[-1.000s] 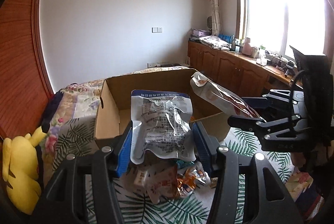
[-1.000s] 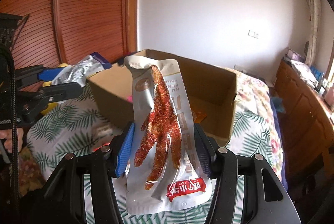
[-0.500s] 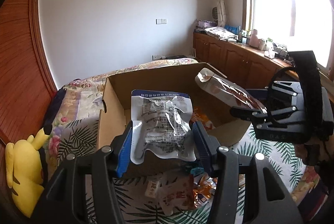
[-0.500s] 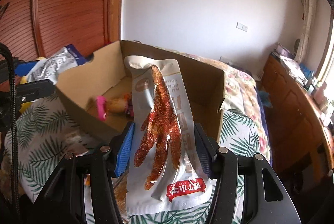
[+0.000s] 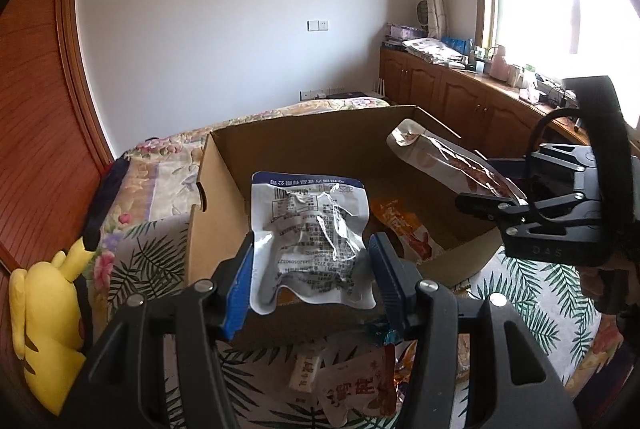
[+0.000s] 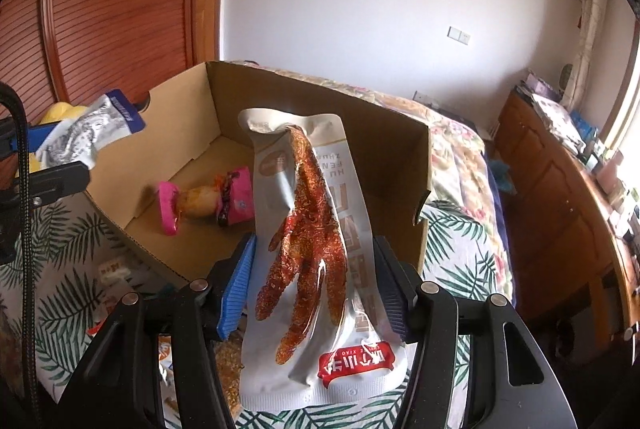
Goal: Organize snacks
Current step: 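Open the left tool to drop the silver packet into the box while the right tool drops the white packet, then withdraw both tools from the box down to the remaining snacks on the bed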
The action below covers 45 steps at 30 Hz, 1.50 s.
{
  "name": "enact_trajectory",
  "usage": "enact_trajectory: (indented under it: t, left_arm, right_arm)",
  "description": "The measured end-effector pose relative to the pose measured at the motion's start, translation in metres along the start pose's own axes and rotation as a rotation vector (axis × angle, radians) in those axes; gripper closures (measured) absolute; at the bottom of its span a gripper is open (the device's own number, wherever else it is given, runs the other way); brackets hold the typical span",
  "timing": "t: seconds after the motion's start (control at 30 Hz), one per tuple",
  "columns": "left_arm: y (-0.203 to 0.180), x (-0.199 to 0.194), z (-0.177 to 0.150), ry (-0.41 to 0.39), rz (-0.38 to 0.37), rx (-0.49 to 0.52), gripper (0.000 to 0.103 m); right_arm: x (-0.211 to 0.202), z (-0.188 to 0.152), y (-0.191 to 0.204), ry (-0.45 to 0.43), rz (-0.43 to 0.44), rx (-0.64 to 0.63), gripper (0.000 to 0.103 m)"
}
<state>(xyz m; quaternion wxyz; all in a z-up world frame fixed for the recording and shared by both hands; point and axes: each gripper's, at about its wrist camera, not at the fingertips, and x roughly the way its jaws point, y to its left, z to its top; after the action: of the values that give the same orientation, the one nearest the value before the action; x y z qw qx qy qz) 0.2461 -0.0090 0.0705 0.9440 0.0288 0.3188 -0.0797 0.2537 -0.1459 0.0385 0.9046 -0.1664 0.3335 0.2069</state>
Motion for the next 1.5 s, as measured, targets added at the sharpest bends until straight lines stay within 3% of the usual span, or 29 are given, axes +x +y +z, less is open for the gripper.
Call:
enact_trajectory:
  t: [0.2, 0.53, 0.97, 1.1, 1.5]
  left_arm:
    - [0.009, 0.021, 0.005, 0.025, 0.03, -0.029, 0.049]
    - [0.022, 0.037, 0.0, 0.043, 0.055, -0.061, 0.048]
    - [0.006, 0.049, 0.006, 0.05, 0.059, -0.04, 0.045]
    - [0.003, 0.045, 0.008, 0.022, 0.052, -0.05, 0.036]
    - [0.0, -0.007, -0.006, -0.055, 0.008, -0.02, 0.031]
  right_arm:
    - [0.004, 0.004, -0.002, 0.016, 0.002, 0.027, 0.036]
    - [-0.006, 0.003, -0.008, -0.04, 0.028, 0.098, 0.037]
    - [-0.029, -0.008, -0.011, -0.094, 0.071, 0.125, 0.037]
    - [-0.033, -0.012, -0.013, -0.102, 0.08, 0.137, 0.037]
    - [-0.065, -0.035, -0.001, -0.16, 0.122, 0.128, 0.037]
